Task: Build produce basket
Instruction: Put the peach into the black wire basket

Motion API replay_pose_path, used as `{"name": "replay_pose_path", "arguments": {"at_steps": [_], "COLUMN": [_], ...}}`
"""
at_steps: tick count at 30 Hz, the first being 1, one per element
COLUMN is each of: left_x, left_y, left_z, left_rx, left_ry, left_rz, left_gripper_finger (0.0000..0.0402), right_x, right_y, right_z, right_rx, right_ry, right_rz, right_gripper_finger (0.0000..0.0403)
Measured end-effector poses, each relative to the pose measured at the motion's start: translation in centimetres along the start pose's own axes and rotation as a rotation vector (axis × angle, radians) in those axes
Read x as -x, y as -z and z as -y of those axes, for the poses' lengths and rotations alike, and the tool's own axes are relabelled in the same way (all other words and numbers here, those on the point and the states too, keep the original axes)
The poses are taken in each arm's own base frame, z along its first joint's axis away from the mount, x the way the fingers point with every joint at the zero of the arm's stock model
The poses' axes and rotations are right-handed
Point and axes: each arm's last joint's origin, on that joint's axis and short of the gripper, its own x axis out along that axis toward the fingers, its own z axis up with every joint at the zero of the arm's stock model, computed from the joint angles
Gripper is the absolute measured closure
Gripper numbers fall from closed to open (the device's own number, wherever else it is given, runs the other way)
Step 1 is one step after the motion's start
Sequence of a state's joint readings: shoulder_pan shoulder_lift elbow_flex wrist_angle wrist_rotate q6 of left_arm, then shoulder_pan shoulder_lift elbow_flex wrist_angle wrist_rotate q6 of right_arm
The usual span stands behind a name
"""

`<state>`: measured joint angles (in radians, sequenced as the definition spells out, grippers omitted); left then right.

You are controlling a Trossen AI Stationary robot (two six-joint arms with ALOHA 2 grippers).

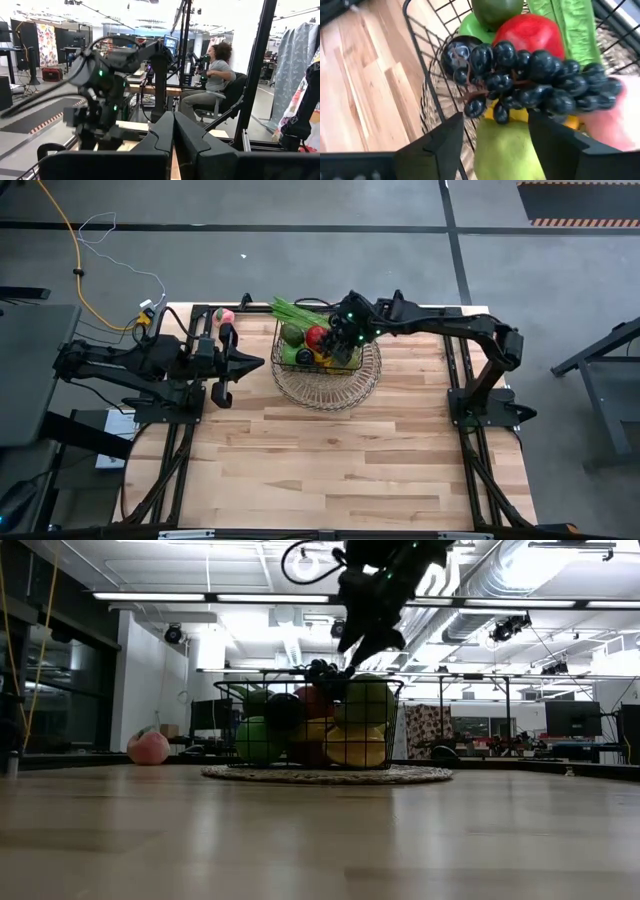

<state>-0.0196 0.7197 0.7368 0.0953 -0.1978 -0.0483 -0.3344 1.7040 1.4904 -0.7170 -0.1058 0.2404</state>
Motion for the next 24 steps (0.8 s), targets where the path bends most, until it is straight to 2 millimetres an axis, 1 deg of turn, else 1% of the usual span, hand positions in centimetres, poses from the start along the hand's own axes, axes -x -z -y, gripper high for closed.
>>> {"name": "replay_pose_path", "arguments": {"at_steps": [3,5,8,10,15,19,21,24], "left_x": [0.0,0.0,0.0,0.0,0.0,0.0,0.0,0.0], "left_y": [0.0,0.0,0.0,0.0,0.1,0.1,0.1,0.2], "left_z": [0.0,0.0,0.0,0.0,0.0,0.0,0.0,-0.1], "left_rx": [0.0,0.0,-0.004,-0.017,-0.019,-0.019,-0.02,-0.021], "left_ry": [0.0,0.0,0.0,0.0,-0.009,-0.013,-0.014,-0.014], "left_rz": [-0.002,-0.002,-0.003,-0.003,-0.008,-0.009,-0.01,-0.017], "left_gripper_finger": [0.0401,0.0401,0.0401,0.0401,0.0401,0.0401,0.0401,0.0401], "right_x": [2.0,3.5,5.0,5.6,7.1,9.1,9.7,10.0], "right_y": [-0.2,0.4,2.3,4.2,8.5,10.3,11.0,11.8], "right_z": [-0.5,-1.2,-2.1,-2.6,-4.1,-5.5,-5.8,-6.2], "right_rx": [0.07,0.124,0.171,0.168,0.081,0.076,0.109,0.211], "right_ry": [-0.011,-0.028,-0.065,-0.1,-0.291,-0.45,-0.456,-0.412], "right_rz": [-0.008,0.008,0.052,0.103,0.373,0.634,0.726,0.782], "right_gripper_finger": [0.018,0.0179,0.0178,0.0178,0.0178,0.0178,0.0178,0.0178]}}
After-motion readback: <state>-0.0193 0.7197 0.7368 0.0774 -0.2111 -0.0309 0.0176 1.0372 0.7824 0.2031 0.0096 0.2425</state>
